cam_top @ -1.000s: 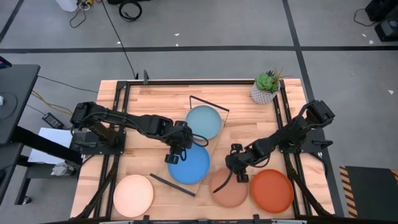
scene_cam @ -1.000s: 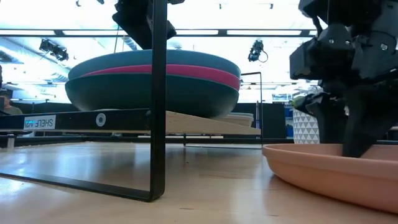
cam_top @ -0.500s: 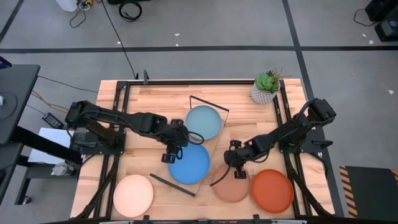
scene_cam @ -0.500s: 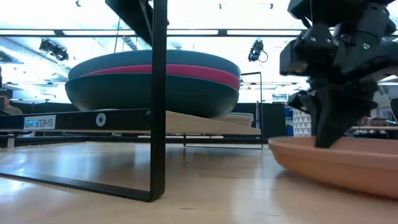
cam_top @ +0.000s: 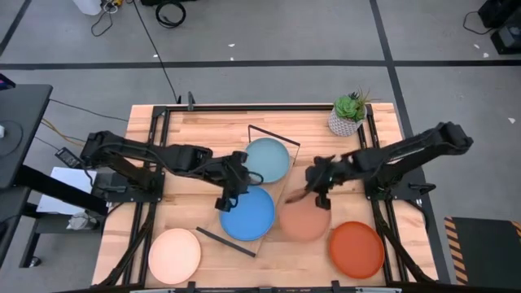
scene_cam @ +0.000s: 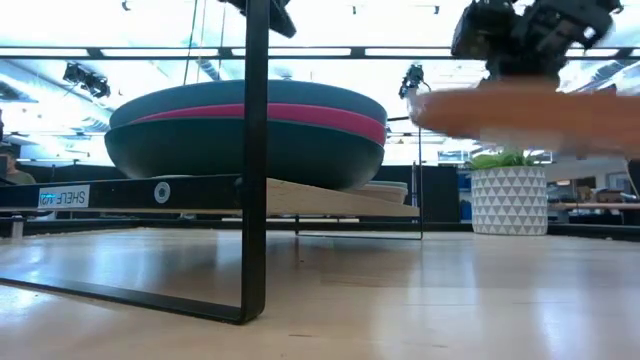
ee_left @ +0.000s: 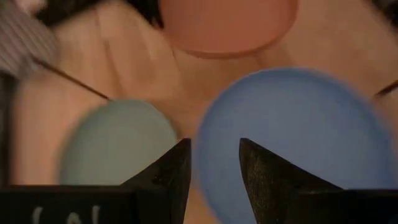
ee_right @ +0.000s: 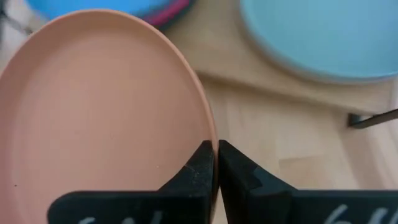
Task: Place and stack plates onto a shelf
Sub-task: Stack the brown plate on top of the light blue plate, then stack the orange plate on top of the blue plate
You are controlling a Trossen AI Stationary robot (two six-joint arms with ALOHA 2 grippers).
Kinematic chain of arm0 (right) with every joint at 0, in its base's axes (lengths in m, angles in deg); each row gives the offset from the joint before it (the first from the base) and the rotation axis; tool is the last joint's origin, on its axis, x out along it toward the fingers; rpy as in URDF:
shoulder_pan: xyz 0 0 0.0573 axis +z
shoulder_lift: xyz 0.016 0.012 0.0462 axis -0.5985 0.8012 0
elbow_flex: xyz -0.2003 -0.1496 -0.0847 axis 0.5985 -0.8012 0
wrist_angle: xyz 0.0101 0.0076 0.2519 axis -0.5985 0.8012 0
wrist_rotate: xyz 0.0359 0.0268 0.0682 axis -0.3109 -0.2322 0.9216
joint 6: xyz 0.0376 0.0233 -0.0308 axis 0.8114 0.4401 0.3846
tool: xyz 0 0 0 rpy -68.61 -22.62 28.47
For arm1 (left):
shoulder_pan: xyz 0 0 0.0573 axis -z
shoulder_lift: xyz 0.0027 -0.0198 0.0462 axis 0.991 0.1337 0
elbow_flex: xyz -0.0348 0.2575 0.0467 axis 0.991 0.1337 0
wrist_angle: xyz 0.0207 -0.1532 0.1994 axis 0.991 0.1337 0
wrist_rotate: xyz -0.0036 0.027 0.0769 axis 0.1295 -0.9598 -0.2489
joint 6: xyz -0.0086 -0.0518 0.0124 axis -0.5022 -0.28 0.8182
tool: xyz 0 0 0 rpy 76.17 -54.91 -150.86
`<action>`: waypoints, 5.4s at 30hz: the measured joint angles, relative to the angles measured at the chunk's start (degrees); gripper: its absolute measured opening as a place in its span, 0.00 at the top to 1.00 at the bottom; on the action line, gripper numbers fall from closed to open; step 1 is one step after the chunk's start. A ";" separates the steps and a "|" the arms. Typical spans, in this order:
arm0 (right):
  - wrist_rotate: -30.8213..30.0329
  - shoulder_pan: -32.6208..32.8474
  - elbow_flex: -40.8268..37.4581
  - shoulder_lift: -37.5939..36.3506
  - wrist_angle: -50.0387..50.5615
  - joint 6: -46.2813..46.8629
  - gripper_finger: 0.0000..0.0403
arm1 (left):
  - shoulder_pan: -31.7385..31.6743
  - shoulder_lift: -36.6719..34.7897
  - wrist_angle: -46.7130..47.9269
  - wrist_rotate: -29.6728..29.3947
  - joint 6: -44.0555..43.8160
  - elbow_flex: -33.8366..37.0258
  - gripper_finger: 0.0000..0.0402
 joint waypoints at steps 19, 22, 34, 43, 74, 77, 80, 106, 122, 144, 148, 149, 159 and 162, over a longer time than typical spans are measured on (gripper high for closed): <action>16.80 -13.51 0.02 -6.19 -5.66 0.13 0.95 | 6.28 10.44 -23.05 -20.03 52.71 -0.05 0.42; 18.42 -13.75 0.04 -5.88 -8.18 0.23 0.95 | 6.64 11.38 -24.85 -20.09 57.19 -0.06 0.41; 21.18 -15.27 0.06 -5.73 -12.13 1.13 0.95 | 8.80 12.69 -31.08 -15.73 64.45 0.02 0.50; 23.83 -15.92 0.05 -5.71 -13.55 0.72 0.93 | 9.86 12.69 -31.03 -15.52 63.90 0.02 0.80; 11.55 -12.92 1.97 -16.72 -17.22 -10.56 0.69 | -2.31 12.88 -5.70 -17.88 13.49 0.02 0.85; 11.80 -12.40 1.62 -16.89 -17.41 -10.92 0.69 | -4.88 14.99 -6.62 -19.73 15.39 -0.02 0.84; 11.83 -11.86 1.62 -17.03 -17.47 -11.62 0.69 | -6.25 17.30 -7.20 -20.63 17.44 -0.03 0.84; 8.97 -1.48 -6.74 -15.61 -16.48 -6.06 0.69 | -9.94 15.34 -7.32 -13.17 0.80 0.04 0.57; 1.33 6.21 -9.14 -14.98 -18.15 -4.25 0.69 | -15.27 22.76 -10.52 3.42 1.61 0.04 0.59; -0.53 12.68 -9.09 -7.87 -5.94 3.41 0.69 | -9.08 10.50 -9.31 19.48 -6.55 -0.07 0.59; 4.78 16.18 -7.83 -3.33 0.59 4.21 0.69 | -5.28 9.85 -7.74 20.24 -7.93 -0.03 0.59; 5.45 17.15 -7.41 -2.53 2.77 4.20 0.69 | -4.51 9.87 -7.08 20.11 -7.59 -0.03 0.59; 17.04 23.39 -6.51 4.40 7.73 7.55 0.69 | -0.59 9.78 -0.73 17.05 -10.62 0.02 0.59; 17.08 25.07 -6.50 6.77 9.24 9.58 0.69 | 0.08 9.32 1.31 17.04 -12.39 0.02 0.59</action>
